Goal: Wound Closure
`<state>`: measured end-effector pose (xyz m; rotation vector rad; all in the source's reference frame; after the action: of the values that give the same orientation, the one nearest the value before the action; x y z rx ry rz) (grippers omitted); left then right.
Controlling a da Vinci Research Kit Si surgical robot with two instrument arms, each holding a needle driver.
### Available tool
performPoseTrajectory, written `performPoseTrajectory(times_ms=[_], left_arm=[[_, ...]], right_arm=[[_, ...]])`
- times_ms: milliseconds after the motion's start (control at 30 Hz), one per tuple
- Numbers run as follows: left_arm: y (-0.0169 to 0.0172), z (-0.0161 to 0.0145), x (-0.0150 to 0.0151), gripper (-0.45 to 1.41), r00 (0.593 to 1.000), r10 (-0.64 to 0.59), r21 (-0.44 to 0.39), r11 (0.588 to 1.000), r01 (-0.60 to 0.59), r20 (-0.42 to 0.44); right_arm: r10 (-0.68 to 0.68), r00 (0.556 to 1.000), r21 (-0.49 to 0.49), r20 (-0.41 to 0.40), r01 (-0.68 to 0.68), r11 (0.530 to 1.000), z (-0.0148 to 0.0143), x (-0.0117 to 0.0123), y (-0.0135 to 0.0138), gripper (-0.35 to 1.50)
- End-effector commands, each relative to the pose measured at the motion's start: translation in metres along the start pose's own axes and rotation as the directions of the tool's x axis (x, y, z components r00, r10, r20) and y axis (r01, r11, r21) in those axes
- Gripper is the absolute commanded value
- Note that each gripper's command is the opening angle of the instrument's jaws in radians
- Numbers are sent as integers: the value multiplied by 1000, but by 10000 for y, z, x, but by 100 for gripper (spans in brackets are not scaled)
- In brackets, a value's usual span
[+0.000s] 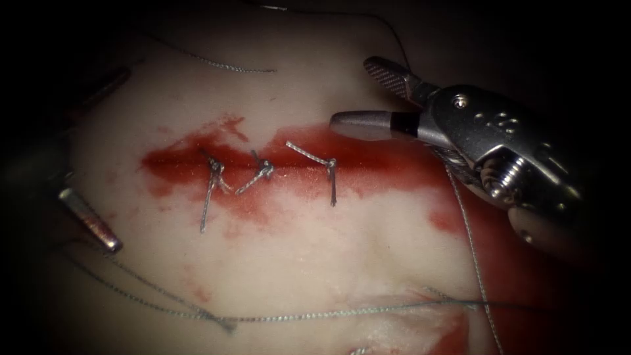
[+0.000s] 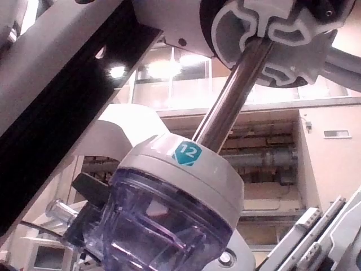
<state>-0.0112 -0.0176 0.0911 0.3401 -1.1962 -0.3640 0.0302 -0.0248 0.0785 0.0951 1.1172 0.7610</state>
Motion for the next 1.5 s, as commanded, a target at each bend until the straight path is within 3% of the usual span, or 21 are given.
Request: performPoseTrajectory(times_ms=[33, 1500], left_arm=[[9, 4, -10, 140, 1000, 5, -4, 1000, -5, 4], [0, 32, -6, 140, 1000, 16, 17, 1000, -16, 4]], right_arm=[[-2, 1000, -1, -6, 2, 1000, 9, 7, 4, 140], [-2, 1000, 4, -9, 2, 1000, 6, 12, 2, 143]])
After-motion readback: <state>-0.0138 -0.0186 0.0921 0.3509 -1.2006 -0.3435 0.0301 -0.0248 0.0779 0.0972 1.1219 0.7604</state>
